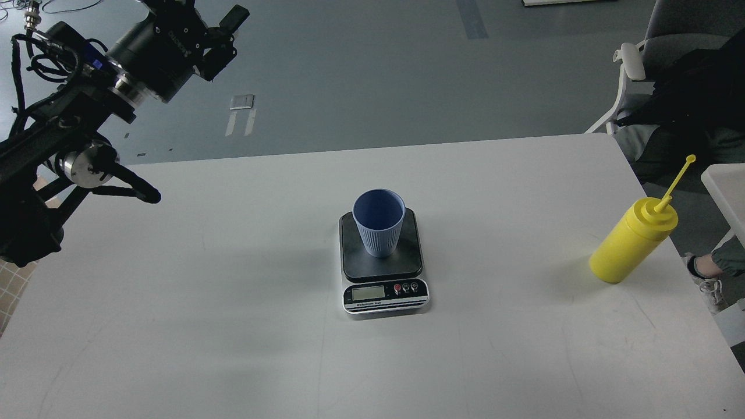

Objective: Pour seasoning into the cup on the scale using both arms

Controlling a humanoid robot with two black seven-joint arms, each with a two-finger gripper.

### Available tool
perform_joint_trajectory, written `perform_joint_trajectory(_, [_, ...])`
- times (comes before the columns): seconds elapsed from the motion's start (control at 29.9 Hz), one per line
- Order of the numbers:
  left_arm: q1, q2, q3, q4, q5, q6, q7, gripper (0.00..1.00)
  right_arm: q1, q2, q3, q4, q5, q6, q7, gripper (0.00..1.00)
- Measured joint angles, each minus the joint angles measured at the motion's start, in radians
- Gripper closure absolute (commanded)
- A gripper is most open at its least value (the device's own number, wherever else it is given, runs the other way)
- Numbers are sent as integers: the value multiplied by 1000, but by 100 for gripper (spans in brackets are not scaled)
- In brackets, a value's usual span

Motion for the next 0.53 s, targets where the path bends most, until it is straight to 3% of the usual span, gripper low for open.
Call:
perform_joint_trajectory(0.2, [-99,-96,1,102,-59,-52,0,2,369,72,-312,-159,-58,-1,-14,1])
perform_joint_trajectory(0.53, [-125,-275,-14,206,-69,-95,0,2,466,349,-384,-282,-367,0,-2,1])
